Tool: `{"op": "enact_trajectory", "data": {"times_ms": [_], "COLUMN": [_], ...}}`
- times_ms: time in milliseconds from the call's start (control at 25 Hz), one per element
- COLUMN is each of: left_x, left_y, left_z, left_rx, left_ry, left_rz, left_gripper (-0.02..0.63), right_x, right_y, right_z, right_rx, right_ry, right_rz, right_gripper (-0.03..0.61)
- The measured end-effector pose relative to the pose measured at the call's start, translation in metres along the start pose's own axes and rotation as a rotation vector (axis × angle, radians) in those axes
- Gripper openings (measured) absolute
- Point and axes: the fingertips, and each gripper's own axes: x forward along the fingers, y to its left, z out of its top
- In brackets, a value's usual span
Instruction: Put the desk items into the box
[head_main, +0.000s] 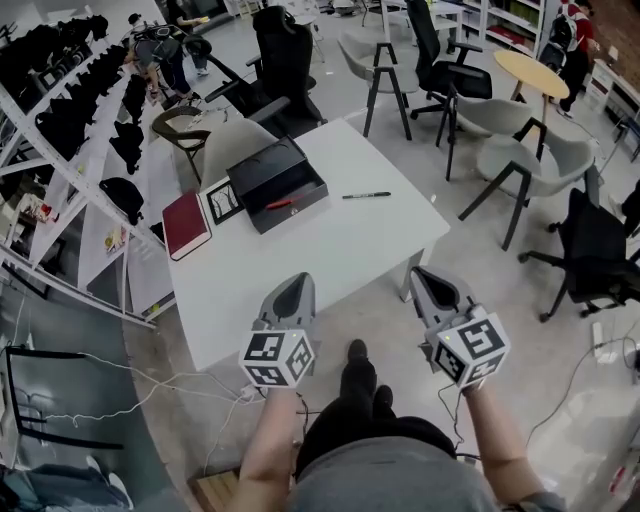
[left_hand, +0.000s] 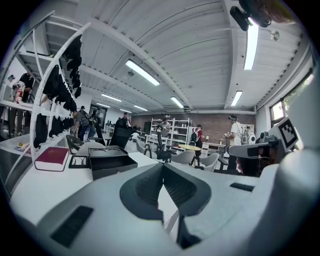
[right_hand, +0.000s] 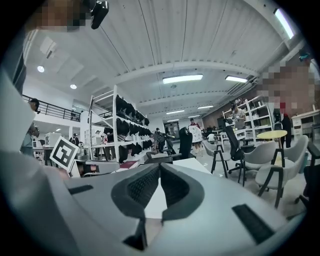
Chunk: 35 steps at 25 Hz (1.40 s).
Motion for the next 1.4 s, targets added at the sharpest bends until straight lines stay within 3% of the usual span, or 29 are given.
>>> {"op": "enact_trajectory", "data": {"times_ms": [80,440,800,1400], "left_x": [0.009,0.065,0.119,0.174], "left_y": [0.007,0.042,0.066,0.105], "left_z": [0.001,0.005,0.008,0.025], "left_rx": [-0.004,-0.029,-0.016,-0.053], "left_ry": [0.005,0.025,0.061,0.042], "left_rz": [-0.009,-0.027,-0.073,-0.113], "left_gripper": [0.006,0.006,0.006,0.006], "right_x": [0.010,0.065,0.123,0.183], "right_y": [-0.004,-0.034,-0.066,-0.088], "right_z": [0.000,0.000,0.002,0.010], "right_rx": [-0.002,0.001,0.022,0.007], "right_ry": [0.011,0.047,0.073,0.103], "right_rz": [-0.006,-0.038,-0.060,-0.080], "right_gripper": [0.042,0.078,0.080,0.112]}}
